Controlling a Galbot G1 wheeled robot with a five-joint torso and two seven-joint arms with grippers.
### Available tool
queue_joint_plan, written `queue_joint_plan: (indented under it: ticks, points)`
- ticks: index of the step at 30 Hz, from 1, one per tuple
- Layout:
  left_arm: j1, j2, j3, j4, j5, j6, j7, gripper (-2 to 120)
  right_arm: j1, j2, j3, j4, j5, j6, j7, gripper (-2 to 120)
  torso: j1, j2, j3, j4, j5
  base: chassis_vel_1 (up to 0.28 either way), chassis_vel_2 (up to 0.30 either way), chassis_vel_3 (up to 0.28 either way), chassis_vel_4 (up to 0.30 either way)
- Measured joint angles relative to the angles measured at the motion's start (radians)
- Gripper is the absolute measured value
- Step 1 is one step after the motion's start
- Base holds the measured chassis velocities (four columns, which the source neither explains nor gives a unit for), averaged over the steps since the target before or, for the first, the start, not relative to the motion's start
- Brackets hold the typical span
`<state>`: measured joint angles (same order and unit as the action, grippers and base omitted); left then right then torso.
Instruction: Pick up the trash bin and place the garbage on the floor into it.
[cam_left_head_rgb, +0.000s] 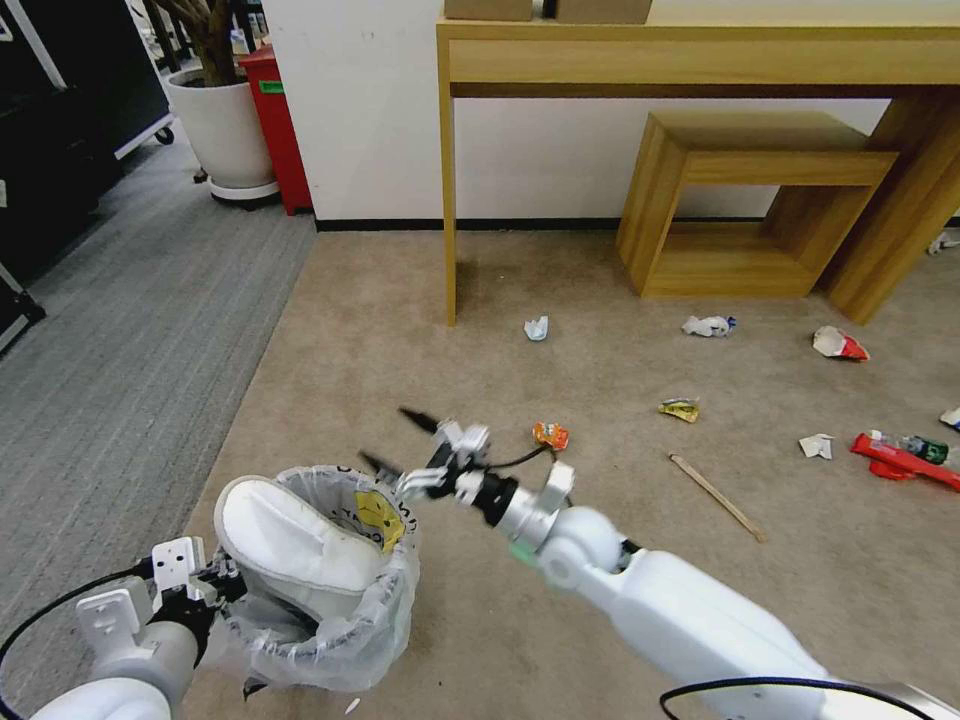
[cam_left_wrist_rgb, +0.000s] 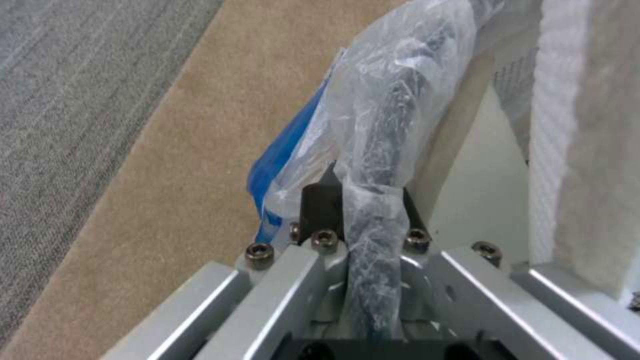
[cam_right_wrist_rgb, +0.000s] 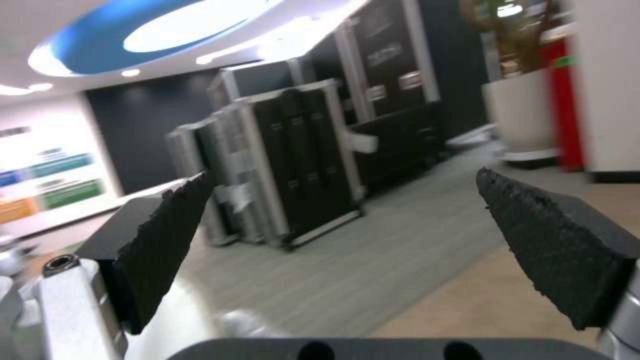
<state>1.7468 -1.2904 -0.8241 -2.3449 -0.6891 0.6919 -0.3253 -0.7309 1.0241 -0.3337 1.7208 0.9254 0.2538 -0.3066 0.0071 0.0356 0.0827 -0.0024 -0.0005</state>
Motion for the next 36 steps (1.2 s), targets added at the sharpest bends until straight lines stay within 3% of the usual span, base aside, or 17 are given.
queue_joint_plan:
  ticks: [6,12,23,36]
  points:
    - [-0.019,0.007,0.015,0.013,-0.004,0.019,0.008,1,-0.14,-0.094,0.219,0.114,0.006,-0.075,0.122,100,0.0,0.0,0.0,-0.0002,0.0002,0.0,0.0,0.0,0.0]
    - [-0.03,0.009,0.026,0.034,0.02,0.021,0.034,1,-0.228,-0.148,0.375,0.148,-0.033,-0.115,0.219,100,0.0,0.0,0.0,0.0,0.0001,0.0,0.0,0.0,0.0]
    - [-0.054,0.015,0.044,0.072,0.135,0.009,0.145,1,-0.426,-0.222,0.655,0.171,-0.141,-0.219,0.436,100,0.0,0.0,0.0,0.0,0.0002,0.0,0.0,0.0,0.0]
    - [-0.069,0.023,0.059,0.094,0.12,-0.022,0.173,1,-0.614,-0.208,0.818,0.196,-0.207,-0.298,0.592,100,0.0,0.0,0.0,-0.0001,0.0001,0.0,0.0,0.0,0.0]
